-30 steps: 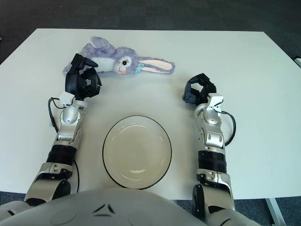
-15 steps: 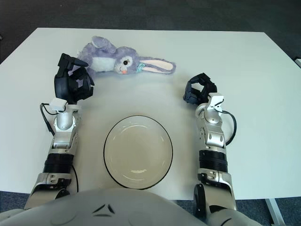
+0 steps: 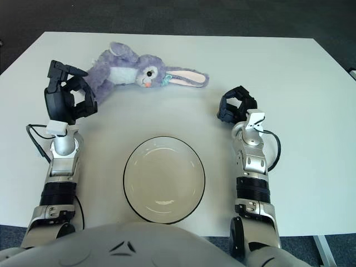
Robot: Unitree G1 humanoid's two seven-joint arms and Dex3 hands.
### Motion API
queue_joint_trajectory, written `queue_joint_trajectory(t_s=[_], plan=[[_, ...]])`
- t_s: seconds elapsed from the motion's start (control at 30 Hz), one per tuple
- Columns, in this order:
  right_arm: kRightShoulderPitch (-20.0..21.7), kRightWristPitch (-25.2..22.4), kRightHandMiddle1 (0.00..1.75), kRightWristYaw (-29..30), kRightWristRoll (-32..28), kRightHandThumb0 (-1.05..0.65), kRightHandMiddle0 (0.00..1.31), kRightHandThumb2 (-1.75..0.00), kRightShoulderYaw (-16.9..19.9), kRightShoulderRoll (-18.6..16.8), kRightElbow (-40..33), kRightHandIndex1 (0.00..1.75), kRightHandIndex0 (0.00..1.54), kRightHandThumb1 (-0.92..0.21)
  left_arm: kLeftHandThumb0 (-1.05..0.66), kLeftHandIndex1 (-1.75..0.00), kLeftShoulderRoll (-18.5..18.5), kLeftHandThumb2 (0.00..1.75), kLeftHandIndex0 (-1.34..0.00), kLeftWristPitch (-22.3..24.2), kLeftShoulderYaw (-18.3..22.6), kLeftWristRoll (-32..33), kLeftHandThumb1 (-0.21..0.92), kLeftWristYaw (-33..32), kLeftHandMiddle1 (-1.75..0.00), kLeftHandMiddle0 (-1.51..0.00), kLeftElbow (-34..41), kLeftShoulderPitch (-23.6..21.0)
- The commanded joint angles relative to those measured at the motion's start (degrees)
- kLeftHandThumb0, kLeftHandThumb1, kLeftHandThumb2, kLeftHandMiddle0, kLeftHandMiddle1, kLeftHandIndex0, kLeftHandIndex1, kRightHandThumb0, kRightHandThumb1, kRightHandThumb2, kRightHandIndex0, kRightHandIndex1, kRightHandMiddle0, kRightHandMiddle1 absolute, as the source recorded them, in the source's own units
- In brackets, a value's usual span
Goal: Put the doll into the plate.
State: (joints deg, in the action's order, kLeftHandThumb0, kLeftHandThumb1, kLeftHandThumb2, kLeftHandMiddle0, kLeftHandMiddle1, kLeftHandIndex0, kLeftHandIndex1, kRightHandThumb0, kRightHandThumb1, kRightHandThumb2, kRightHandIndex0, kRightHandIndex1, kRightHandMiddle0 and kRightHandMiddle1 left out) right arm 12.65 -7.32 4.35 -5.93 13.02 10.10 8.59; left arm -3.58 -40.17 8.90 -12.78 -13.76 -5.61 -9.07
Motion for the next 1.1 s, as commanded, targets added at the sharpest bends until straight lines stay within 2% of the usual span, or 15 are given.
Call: queue_joint_trajectory(t_s=[0.0, 0.23, 0.3, 0.37, 0.5, 0.57, 0.63, 0.67, 0.7, 0.77, 0.8, 0.87, 0.97, 1.07], plan=[[-1.63, -2.31, 1.75, 0.06, 0.9, -0.49, 0.63, -1.33, -0.45, -0.13, 2.01, 1.75, 1.25, -0.3, -0.4, -1.75, -1.15, 0.98, -0.41, -1.71, 1.17, -0.59, 0.58, -1.45, -1.75, -0.96, -1.62, -0.11], [-1.75, -2.89, 1.75, -0.28, 0.83, -0.49, 0.62, -1.33, -0.45, 0.16, 1.78, 1.75, 1.25, -0.31, -0.41, -1.75, -3.35, 1.01, -0.43, -3.88, 3.08, -8.18, 0.55, -7.81, -1.75, -0.88, -5.08, -2.31], [-1.79, -2.97, 1.75, -0.3, 0.81, -0.49, 0.62, -1.33, -0.47, 0.22, 1.74, 1.75, 1.24, -0.31, -0.21, -1.75, -3.97, 1.2, -0.41, -4.07, 3.06, -9.57, 0.41, -8.94, -1.73, -0.8, -5.72, -2.66], [-1.85, -3.1, 1.75, -0.3, 0.87, -0.49, 0.62, -1.32, -0.51, 0.31, 1.7, 1.75, 1.24, -0.31, -0.11, -1.75, -5.09, 1.29, -0.4, -4.31, 3.2, -12.17, 0.33, -11.01, -1.71, -0.76, -6.86, -3.36], [-1.95, -3.3, 1.75, -0.28, 1.12, -0.49, 0.62, -1.32, -0.7, 0.43, 1.59, 1.75, 1.23, -0.31, -0.03, -1.75, -7.08, 1.32, -0.4, -4.55, 2.93, -16.81, 0.29, -14.6, -1.61, -0.74, -8.48, -4.33], [-2.02, -3.46, 1.75, -0.32, 1.18, -0.49, 0.62, -1.32, -0.77, 0.49, 1.47, 1.75, 1.23, -0.31, -0.02, -1.75, -8.14, 1.22, -0.42, -4.53, 2.42, -18.68, 0.34, -15.86, -1.53, -0.68, -9.04, -4.67], [-2.06, -3.55, 1.75, -0.42, 1.15, -0.48, 0.62, -1.32, -0.84, 0.55, 1.4, 1.75, 1.23, -0.32, -0.01, -1.75, -9.03, 1.11, -0.43, -4.37, 1.74, -19.26, 0.43, -15.97, -1.5, -0.57, -9.63, -4.89], [-2.08, -3.57, 1.75, -0.46, 1.14, -0.48, 0.62, -1.32, -0.88, 0.58, 1.36, 1.75, 1.23, -0.32, -0.14, -1.72, -9.46, 0.92, -0.38, -4.25, 1.37, -19.31, 0.57, -15.82, -1.45, -0.38, -9.96, -5.0], [-2.09, -3.59, 1.75, -0.5, 1.12, -0.48, 0.62, -1.31, -0.93, 0.61, 1.34, 1.75, 1.23, -0.32, -0.22, -1.71, -9.78, 0.78, -0.35, -4.04, 0.96, -18.78, 0.68, -15.19, -1.41, -0.25, -10.42, -5.07], [-2.14, -3.65, 1.75, -0.55, 1.1, -0.48, 0.61, -1.31, -0.99, 0.67, 1.28, 1.75, 1.23, -0.32, -0.28, -1.67, -10.07, 0.61, -0.32, -3.79, 0.27, -17.34, 0.8, -14.08, -1.32, -0.13, -11.24, -5.0], [-2.14, -3.67, 1.75, -0.56, 1.1, -0.48, 0.61, -1.31, -1.02, 0.69, 1.26, 1.75, 1.23, -0.32, -0.26, -1.61, -10.16, 0.67, -0.26, -3.74, -0.03, -16.56, 0.71, -13.61, -1.27, -0.1, -11.63, -4.94], [-2.15, -3.81, 1.75, -0.52, 1.12, -0.48, 0.61, -1.31, -1.11, 0.67, 1.14, 1.75, 1.23, -0.32, -0.2, -1.42, -10.15, 0.98, -0.11, -3.22, -0.51, -14.16, 0.42, -11.96, -1.06, -0.04, -12.15, -4.67], [-2.19, -4.13, 1.75, -0.57, 1.0, -0.48, 0.61, -1.31, -1.16, 0.72, 0.95, 1.75, 1.23, -0.32, -0.13, -1.22, -9.91, 1.14, -0.03, -0.83, -0.91, -11.11, 0.25, -9.42, -0.84, -0.01, -11.29, -4.2], [-2.21, -4.34, 1.75, -0.6, 0.94, -0.48, 0.61, -1.31, -1.18, 0.73, 0.83, 1.75, 1.22, -0.32, -0.11, -1.11, -9.78, 1.19, -0.01, 1.31, -1.08, -9.77, 0.19, -7.97, -0.71, 0.0, -10.35, -3.81]])
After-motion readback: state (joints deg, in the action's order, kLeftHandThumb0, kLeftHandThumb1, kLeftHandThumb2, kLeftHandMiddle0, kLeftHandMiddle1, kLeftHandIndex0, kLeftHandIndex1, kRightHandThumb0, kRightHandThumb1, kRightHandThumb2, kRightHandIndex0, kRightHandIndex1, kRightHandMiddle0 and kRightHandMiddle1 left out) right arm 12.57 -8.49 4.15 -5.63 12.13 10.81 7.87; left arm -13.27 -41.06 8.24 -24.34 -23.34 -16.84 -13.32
